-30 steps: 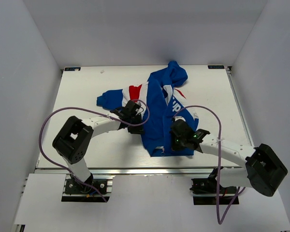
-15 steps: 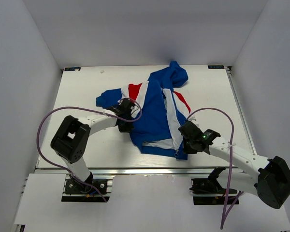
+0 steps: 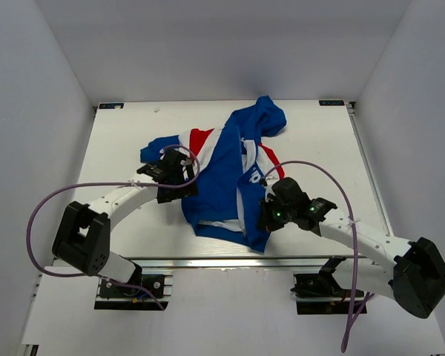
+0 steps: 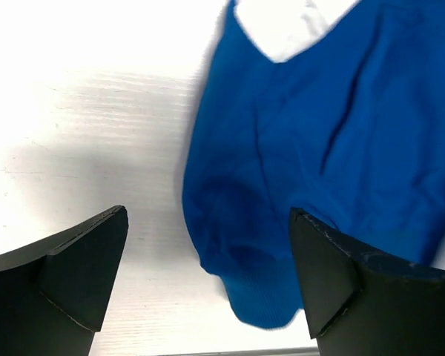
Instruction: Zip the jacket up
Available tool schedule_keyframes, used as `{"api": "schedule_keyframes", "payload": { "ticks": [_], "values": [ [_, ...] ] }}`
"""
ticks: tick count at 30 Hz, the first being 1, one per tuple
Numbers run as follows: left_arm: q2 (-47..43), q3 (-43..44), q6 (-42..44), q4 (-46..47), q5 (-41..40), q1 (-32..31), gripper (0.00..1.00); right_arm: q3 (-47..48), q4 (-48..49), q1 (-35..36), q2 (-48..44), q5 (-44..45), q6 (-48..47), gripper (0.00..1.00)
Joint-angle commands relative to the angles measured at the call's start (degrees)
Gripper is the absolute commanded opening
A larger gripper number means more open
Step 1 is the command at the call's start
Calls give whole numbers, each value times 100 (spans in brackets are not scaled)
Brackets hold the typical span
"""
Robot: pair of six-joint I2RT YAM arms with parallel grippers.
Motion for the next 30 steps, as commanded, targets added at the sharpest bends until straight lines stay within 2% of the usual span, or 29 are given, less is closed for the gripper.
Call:
{"api": "schedule_keyframes", "payload": {
  "ticks": [1, 4, 8, 13, 14, 17, 19, 20, 25, 26, 30],
  "values": [
    [-420, 45, 142, 13, 242, -18, 98, 244, 982, 107, 74, -949, -347, 0],
    [-587, 28, 221, 171, 541, -18, 98, 323, 1141, 265, 311, -1196, -391, 0],
    [-675, 10, 274, 286, 726, -18, 98, 533, 1133, 581, 768, -1030, -453, 0],
    [-684, -174, 292, 409, 849, -18, 98, 920, 835, 924, 1374, -275, -576, 1],
    [-675, -209, 292, 400, 849, -18, 98, 1078, 747, 994, 1558, -143, -532, 4],
    [-640, -306, 274, 435, 858, -18, 98, 1263, 544, 1135, 1822, 104, -479, 23],
    [-649, -350, 292, 462, 849, -18, 98, 1334, 526, 1232, 1902, 226, -235, 30],
    [-657, -377, 292, 479, 849, -18, 98, 1351, 500, 1258, 1963, 419, -120, 41],
    [-780, -570, 292, 602, 849, -18, 98, 1457, 386, 1408, 2113, 790, 557, 61],
    [-807, -596, 292, 655, 1032, -18, 98, 1483, 360, 1478, 2165, 1068, 636, 71],
    [-895, -675, 292, 734, 1069, -18, 98, 1869, -61, 1741, 2447, 1545, 813, 78]
  ]
}}
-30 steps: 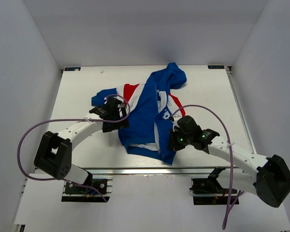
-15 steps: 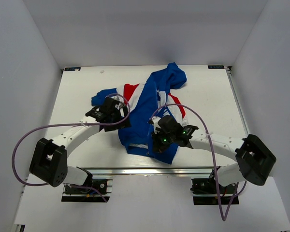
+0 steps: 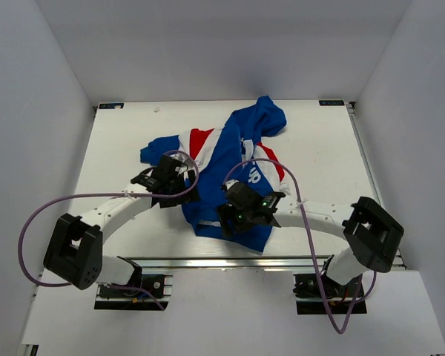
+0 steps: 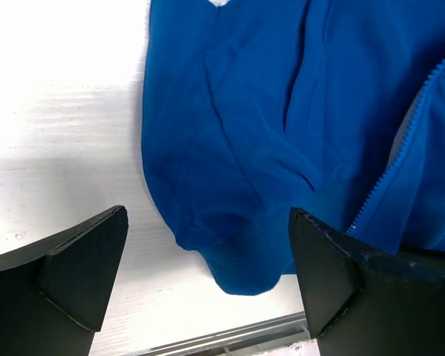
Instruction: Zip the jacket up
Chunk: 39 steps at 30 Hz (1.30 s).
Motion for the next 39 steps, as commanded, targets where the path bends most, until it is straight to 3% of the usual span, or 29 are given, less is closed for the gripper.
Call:
{"api": "schedule_keyframes", "payload": {
  "ticks": [1, 9, 19, 21, 25, 29, 32, 35, 39],
  "values": [
    [-333, -85, 41, 234, 166, -18, 98, 528, -392, 258, 211, 680, 321, 79],
    [-676, -253, -74, 234, 43, -18, 98, 1503, -1693, 838, 1054, 2042, 892, 69],
    [-975, -349, -135, 155, -238, -18, 98, 1663, -2010, 874, 1451, 1955, 1024, 54],
    [-966, -341, -153, 137, -256, -18, 98, 1636, -2010, 874, 1442, 1946, 1024, 45],
    [-949, -270, -135, 181, -203, -18, 98, 1496, -1949, 865, 1162, 2043, 1033, 10],
    [-878, -174, -170, 216, -63, -18, 98, 1267, -1817, 760, 784, 1973, 1077, 2],
    [-791, -217, -214, 496, 490, -27, 98, 934, -1738, 479, 397, 1754, 1147, 0],
    [-606, -226, -206, 805, 913, -79, 98, 408, -1466, 5, -191, 1403, 1139, 0],
    [-246, 124, -170, 831, 791, -483, 98, -384, -939, -978, -1166, 752, 1033, 0]
  ]
}}
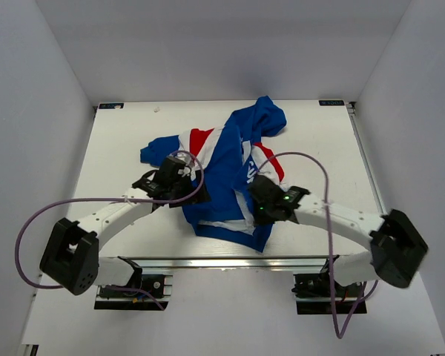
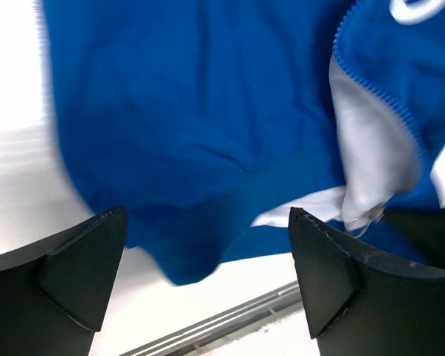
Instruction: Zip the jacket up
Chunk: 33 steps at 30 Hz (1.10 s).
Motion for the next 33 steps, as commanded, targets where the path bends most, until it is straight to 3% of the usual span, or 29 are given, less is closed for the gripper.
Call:
{"api": "schedule_keyframes", "payload": {
  "ticks": [1, 4, 7, 18, 33],
  "values": [
    [244, 427, -13, 378, 244, -322, 98, -555, 556, -678, -989, -580, 19, 0],
    [718, 716, -48, 520, 560, -576, 98, -943, 611, -1136, -1711, -634, 115, 0],
    [1298, 1261, -40, 257, 254, -901, 98, -1189, 488, -1365, -2389, -309, 379, 0],
    [2977, 2887, 13, -244, -99, -1763, 98, -2419, 645, -1436, -4332, 395, 1899, 0],
    [3813, 3327, -777, -789, -801, -2115, 85, -2587, 822, -1436, -4088, 448, 1742, 0]
  ]
}}
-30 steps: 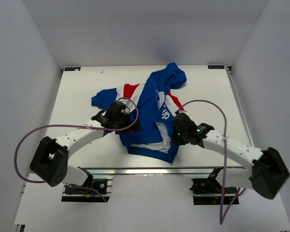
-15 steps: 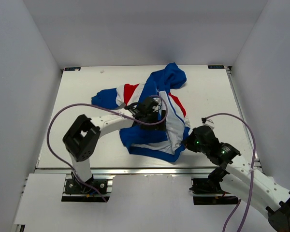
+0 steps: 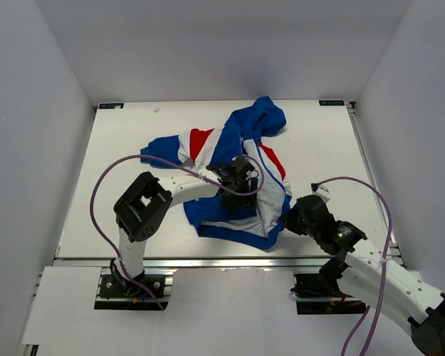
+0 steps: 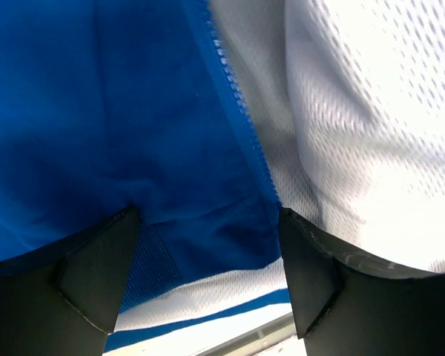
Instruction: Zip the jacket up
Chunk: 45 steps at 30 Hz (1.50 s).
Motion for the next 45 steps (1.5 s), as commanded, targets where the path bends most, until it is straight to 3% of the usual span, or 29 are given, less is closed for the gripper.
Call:
{"api": "schedule_keyframes", "payload": {
  "ticks": [1, 6, 9, 10, 18, 27, 37, 45],
  "values": [
    [88, 226, -251, -245, -469, -80, 85, -19, 258, -22, 44, 142, 10, 0],
    [273, 428, -313, -316, -593, -115, 80, -133, 337, -22, 70, 115, -25, 0],
    [352, 516, -313, -368, -602, -151, 69, -151, 346, -22, 96, 142, -68, 0],
    [370, 525, -304, -377, -602, -159, 56, -168, 363, -30, 96, 150, -95, 0],
    [335, 631, -198, -439, -523, -151, 13, -230, 495, -22, 281, 98, -148, 0],
    [-481, 376, 65, -448, -751, -160, 0, -177, 987, -22, 448, -297, -683, 0],
    [-1501, -160, 469, 106, -690, -151, 0, -28, 2137, -22, 984, -965, -1422, 0],
    [-2494, -1100, 399, 1195, -610, -151, 0, -80, 3762, -22, 1134, -2081, -1861, 0]
  ]
}}
